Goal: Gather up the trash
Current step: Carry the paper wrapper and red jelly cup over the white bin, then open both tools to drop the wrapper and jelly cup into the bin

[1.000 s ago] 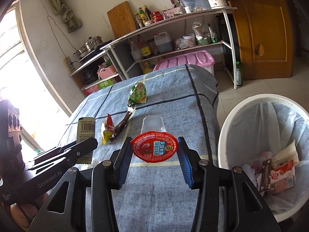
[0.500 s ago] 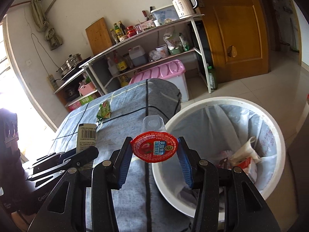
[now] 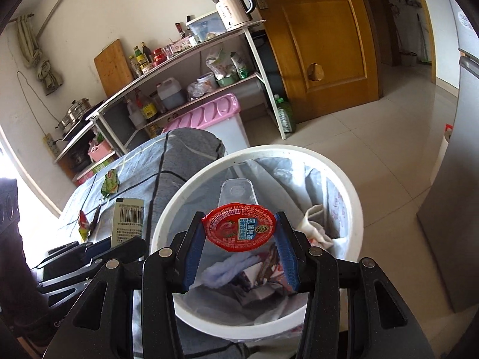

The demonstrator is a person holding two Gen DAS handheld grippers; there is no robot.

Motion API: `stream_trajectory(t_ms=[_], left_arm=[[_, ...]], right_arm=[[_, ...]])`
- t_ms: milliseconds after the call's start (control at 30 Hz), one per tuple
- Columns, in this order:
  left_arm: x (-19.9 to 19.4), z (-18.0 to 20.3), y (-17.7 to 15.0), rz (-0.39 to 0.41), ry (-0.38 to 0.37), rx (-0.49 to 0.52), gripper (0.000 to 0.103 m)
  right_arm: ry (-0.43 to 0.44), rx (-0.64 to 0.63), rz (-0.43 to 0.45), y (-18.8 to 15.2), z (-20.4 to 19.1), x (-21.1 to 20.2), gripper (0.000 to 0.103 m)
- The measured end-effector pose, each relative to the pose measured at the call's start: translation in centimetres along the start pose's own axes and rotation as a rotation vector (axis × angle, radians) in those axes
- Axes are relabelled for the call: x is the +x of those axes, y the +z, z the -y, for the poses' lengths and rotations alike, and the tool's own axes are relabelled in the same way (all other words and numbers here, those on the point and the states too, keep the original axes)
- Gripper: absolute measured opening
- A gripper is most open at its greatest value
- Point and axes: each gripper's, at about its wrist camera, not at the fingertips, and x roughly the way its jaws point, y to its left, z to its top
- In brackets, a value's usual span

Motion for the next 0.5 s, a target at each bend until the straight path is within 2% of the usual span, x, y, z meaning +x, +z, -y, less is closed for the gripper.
stream_trajectory(t_ms=[267,500], left_arm=[[1.8,1.8,0.1,-0.037,-0.021,0.023,0.022],[2.6,2.6,0.1,-0.053,-0.029,0.023,0.022]], right_arm=[[-0.035,0.022,-0.05,-0.3,2.7,0.8,0.047],[-0.052,0.03,-0.067,-0.5,3.5,1.4,0.047]])
